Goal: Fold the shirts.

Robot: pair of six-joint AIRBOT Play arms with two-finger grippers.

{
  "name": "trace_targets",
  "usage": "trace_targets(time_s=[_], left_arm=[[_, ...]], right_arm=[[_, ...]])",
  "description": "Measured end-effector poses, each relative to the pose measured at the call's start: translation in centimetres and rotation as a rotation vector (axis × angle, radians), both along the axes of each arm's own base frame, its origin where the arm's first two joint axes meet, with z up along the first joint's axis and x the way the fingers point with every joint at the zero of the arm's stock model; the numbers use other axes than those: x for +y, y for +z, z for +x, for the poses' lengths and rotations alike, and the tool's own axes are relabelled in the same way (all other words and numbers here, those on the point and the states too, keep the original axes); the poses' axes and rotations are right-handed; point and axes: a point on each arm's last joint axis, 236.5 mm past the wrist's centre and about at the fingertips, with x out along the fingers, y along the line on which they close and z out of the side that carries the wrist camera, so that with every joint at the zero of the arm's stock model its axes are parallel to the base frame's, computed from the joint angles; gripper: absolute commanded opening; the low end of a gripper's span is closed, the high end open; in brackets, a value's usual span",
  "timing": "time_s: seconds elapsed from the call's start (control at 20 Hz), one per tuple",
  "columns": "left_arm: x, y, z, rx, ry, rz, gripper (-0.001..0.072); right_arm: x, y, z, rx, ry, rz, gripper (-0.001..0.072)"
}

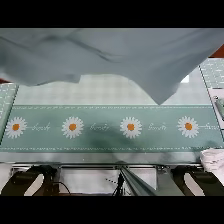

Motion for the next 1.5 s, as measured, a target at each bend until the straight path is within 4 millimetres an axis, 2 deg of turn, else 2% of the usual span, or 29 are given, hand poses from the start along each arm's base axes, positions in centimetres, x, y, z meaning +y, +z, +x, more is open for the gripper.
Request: trace_targets(time_s=[0.15, 0.25, 0.35, 0.45, 0.55, 0.65, 0.8, 0.95, 1.15, 1.35, 1.5], left_arm=[[0.1, 1.2, -2.1, -0.034, -0.007, -0.039, 0.0021], [-0.2, 1.0, -3.5, -0.009, -0.031, -0.083, 0.0021], [-0.7, -0.3, -4.5, 0.064, -0.062, -0.113, 0.0021], [-1.3, -2.8, -4.9, 0.187, -0.085, -0.132, 0.0021], [-1.7, -5.8, -5.0, 0.329, -0.095, -0.141, 0.0021], [-2.1, -9.7, -4.5, 0.512, -0.099, -0.122, 0.0021], [-2.5, -14.0, -3.3, 0.720, -0.106, -0.086, 0.0021], [-2.5, -17.6, -0.7, 0.863, -0.100, -0.034, 0.0022], [-0.9, -24.5, 6.1, 1.036, -0.023, 0.035, 0.0022], [0.6, -34.7, 13.3, 1.225, 0.058, 0.078, 0.0022], [0.5, -42.0, 16.4, 1.370, 0.063, 0.084, 0.0022]], right_arm=[[-0.1, 2.9, -2.1, -0.067, -0.010, -0.009, 0.0026], [-0.1, 4.0, -3.7, -0.073, -0.014, -0.025, 0.0026], [-0.3, 3.7, -5.1, -0.029, -0.027, -0.055, 0.0026], [-1.1, 1.8, -6.1, 0.069, -0.060, -0.094, 0.0026], [-2.3, -1.3, -6.5, 0.213, -0.101, -0.128, 0.0026], [-3.3, -6.1, -6.3, 0.427, -0.120, -0.159, 0.0025], [-3.0, -11.9, -4.5, 0.682, -0.074, -0.174, 0.0026], [-2.5, -18.2, -0.6, 0.921, -0.003, -0.191, 0.0026], [-2.2, -27.5, 6.4, 1.166, 0.070, -0.180, 0.0027], [-0.5, -35.6, 13.3, 1.251, 0.139, -0.091, 0.0027], [1.0, -40.5, 16.6, 1.280, 0.177, -0.003, 0.0027]])
